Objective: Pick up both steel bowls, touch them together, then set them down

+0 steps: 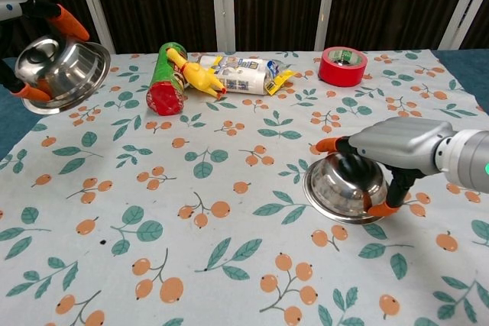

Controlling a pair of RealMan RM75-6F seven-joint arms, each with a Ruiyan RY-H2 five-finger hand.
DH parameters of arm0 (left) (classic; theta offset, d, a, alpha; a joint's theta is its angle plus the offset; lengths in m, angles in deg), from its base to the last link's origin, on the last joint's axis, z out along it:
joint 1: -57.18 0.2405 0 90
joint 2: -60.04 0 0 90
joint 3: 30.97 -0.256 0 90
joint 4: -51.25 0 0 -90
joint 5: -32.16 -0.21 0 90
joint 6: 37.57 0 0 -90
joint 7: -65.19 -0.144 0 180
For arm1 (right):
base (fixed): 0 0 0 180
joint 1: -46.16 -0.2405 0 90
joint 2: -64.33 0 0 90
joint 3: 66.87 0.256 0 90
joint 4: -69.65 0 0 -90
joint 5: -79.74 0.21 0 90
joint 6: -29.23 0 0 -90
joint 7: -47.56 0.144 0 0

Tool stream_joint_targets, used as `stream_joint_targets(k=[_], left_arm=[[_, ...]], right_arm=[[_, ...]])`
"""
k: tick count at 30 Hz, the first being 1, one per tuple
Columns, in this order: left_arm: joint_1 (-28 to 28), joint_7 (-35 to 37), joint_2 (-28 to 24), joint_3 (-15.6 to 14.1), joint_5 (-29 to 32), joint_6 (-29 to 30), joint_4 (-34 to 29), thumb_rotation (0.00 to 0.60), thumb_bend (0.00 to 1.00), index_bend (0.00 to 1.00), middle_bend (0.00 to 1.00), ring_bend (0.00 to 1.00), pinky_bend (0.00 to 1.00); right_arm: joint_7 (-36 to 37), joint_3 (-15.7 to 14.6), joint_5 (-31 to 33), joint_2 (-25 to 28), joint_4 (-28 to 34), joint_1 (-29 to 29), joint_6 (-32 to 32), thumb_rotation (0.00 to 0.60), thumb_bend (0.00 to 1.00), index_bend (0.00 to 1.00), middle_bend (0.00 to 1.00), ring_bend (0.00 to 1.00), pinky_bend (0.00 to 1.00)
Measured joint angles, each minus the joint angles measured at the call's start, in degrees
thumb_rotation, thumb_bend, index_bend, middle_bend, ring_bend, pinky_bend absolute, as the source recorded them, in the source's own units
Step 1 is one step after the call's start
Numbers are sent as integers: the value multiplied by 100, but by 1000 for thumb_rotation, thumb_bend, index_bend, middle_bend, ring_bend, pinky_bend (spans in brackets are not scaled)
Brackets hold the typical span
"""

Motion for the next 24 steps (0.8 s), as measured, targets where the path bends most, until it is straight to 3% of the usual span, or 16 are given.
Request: stream_joint_targets(k=[5, 9, 15, 24], left_arm=[[9, 56, -3, -10, -39, 3, 31, 600, 318, 414, 582, 421, 608], [17, 106, -11, -18, -70, 0, 49, 600, 318, 414, 584, 421, 608], [22, 128, -19, -21, -108, 9, 45, 600, 318, 416, 585, 421, 608], [23, 165, 11, -22, -248, 71, 28, 600, 319, 423, 587, 421, 611]], right_arm=[[-110, -42, 140, -44, 29, -57, -106, 600, 316, 478, 496, 530, 790], [-166, -53, 180, -63, 84, -65, -279, 600, 362, 651, 640, 682, 918], [-227, -61, 182, -17, 247, -54, -517, 600, 384, 751, 729, 769, 999], [351, 127, -197, 321, 545, 101, -828, 600, 392, 819, 784, 824, 1000]])
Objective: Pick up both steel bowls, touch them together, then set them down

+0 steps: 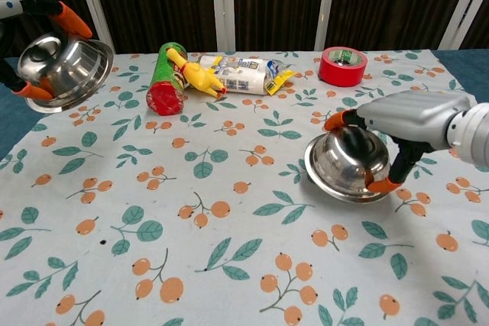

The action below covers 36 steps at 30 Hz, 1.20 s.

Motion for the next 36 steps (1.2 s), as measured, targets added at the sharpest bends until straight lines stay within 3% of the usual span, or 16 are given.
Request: stream_joint_targets(k=[7, 19, 29, 36], left_arm=[[9, 351, 132, -4, -358, 146, 181, 600, 319, 433, 588, 421, 611], [-75, 1502, 588, 55, -1528, 820, 914, 600, 319, 436, 587, 421, 610], [-273, 2608, 1135, 218, -2342, 1660, 1680, 600, 319, 437, 588, 421, 609], [-505, 2911, 1630, 235, -2475, 1673, 2331, 600, 319, 438, 589, 421, 609]], right_arm=[[1084, 281, -391, 289, 70, 222, -150, 600, 392, 824, 789, 830, 1000], [4933, 1061, -825, 818, -125, 676, 171, 600, 410, 823, 789, 830, 1000], [8548, 1848, -905, 1352, -488, 845, 1805, 600, 422, 824, 789, 830, 1000], [9936, 2287, -1170, 1456, -727, 737, 2979, 600, 432, 824, 790, 830, 1000]])
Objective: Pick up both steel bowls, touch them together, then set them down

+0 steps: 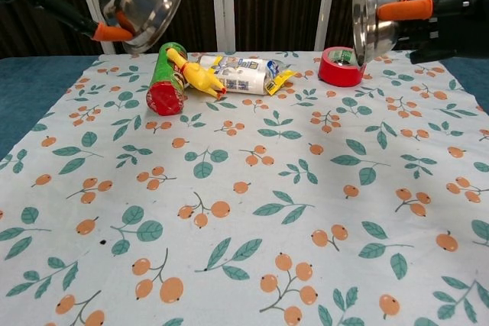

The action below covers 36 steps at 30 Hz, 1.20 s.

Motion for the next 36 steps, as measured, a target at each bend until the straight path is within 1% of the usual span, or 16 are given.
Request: stream_joint_targets(k=[5, 14, 23, 28, 32, 36], left_arm=[[-141, 129, 298, -34, -112, 23, 359, 600, 319, 438, 590, 421, 609], [-278, 161, 476, -49, -278, 199, 490, 600, 319, 439, 591, 421, 609], [-360, 71, 578, -82, -316, 203, 463, 600, 319, 440, 594, 421, 609], [-363, 59, 589, -129, -336, 208, 429, 600, 319, 440, 594, 421, 609], [-303, 82, 572, -237, -399, 299, 389, 600, 319, 441, 595, 421, 609], [-330, 100, 605, -247, -407, 286, 381, 600, 319, 441, 595, 421, 609]], right_arm=[[396, 185, -174, 17, 128, -69, 274, 600, 440, 823, 790, 830, 1000], [742, 297, -236, 111, 620, -68, 610, 600, 452, 824, 790, 830, 1000], [699, 312, 74, 30, 852, -246, 798, 600, 460, 824, 790, 830, 1000], [553, 309, 224, -7, 1005, -334, 787, 600, 465, 824, 789, 830, 1000], [423, 315, 405, 3, 1215, -394, 760, 600, 466, 823, 789, 830, 1000], [276, 312, 528, 44, 1420, -425, 707, 600, 468, 824, 789, 830, 1000]])
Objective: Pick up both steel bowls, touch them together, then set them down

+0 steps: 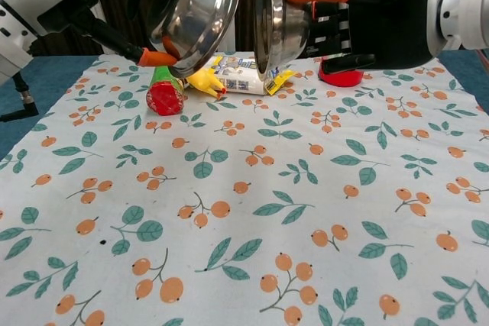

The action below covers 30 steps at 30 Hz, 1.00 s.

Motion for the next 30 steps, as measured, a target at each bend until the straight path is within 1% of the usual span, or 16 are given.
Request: stream_joint_targets(k=[7, 14, 20, 30], left_arm=[[-170, -50, 155, 79, 5, -100, -6, 600, 319, 443, 596, 421, 609], [-197, -16, 243, 39, -25, -79, -31, 600, 319, 444, 596, 421, 609], [-269, -71, 300, 84, -31, -76, -35, 600, 319, 444, 597, 421, 609], [-203, -212, 123, 67, -55, 49, -193, 600, 319, 444, 596, 421, 609]], right_arm=[[-137, -6, 335, 75, 348, -23, -69, 600, 469, 824, 790, 830, 1000], [-271, 24, 552, 166, 631, -77, 4, 600, 471, 823, 790, 830, 1000], [-447, 3, 651, 204, 646, -50, -133, 600, 471, 824, 790, 830, 1000], [-330, 119, 667, 272, 356, 192, -46, 600, 471, 824, 789, 830, 1000]])
